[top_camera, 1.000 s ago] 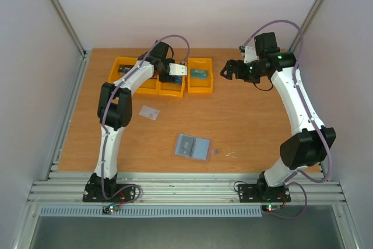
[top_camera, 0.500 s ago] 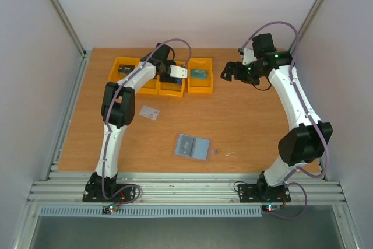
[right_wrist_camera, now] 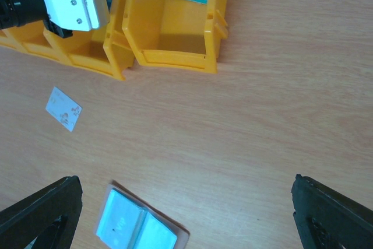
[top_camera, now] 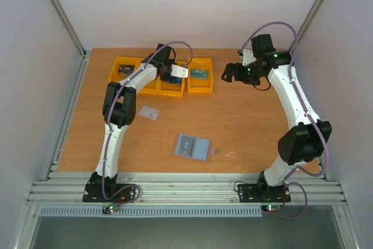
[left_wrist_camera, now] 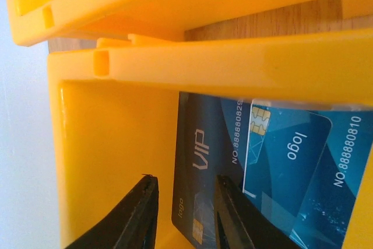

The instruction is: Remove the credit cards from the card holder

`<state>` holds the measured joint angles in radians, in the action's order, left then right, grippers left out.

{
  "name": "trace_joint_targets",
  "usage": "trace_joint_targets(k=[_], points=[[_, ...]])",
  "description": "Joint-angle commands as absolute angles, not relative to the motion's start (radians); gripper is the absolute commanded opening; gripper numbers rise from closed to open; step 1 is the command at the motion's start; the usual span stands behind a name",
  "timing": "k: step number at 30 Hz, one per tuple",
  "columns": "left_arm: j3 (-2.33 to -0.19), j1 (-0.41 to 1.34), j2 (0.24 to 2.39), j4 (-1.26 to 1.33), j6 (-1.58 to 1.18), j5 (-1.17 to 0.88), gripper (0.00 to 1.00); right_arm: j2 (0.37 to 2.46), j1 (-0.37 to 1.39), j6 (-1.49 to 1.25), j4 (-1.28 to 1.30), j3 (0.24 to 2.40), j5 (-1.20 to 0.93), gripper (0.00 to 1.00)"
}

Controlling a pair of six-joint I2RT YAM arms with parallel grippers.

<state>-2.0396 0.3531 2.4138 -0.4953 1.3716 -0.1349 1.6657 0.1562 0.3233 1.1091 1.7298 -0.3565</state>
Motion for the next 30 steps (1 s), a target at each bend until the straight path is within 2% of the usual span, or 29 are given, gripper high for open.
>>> trace_joint_targets(k=[1, 13, 19, 22, 26, 27, 30], points=[[-2.012, 0.351, 2.424, -0.476, 1.391, -0.165, 0.32, 1.668, 0.155, 0.349, 1.135, 1.75, -0.333, 0.98], [-2.004, 0.351, 2.375, -0.568, 1.393, -0.247, 0.47, 1.677, 0.154, 0.35, 1.133, 1.745, -0.34, 0.98], [-2.076, 0.343, 2.386, -0.637, 1.324, -0.272, 0.49, 1.675, 0.155, 0.355, 1.136, 1.748, -0.339, 0.98], [-1.997, 0.338, 2.312, -0.602, 1.358, -0.343, 0.54, 1.677, 0.155, 0.357, 1.137, 1.744, -0.342, 0.98], [-1.982, 0.331, 2.262, -0.628, 1.371, -0.416, 0.53, 1.681, 0.155, 0.354, 1.137, 1.741, -0.346, 0.99], [-2.061, 0.32, 2.269, -0.763, 1.296, -0.48, 0.46, 1.68, 0.155, 0.354, 1.138, 1.742, -0.347, 0.98], [-2.145, 0.32, 2.31, -0.951, 1.279, -0.46, 0.34, 1.677, 0.155, 0.356, 1.137, 1.741, -0.349, 0.99]])
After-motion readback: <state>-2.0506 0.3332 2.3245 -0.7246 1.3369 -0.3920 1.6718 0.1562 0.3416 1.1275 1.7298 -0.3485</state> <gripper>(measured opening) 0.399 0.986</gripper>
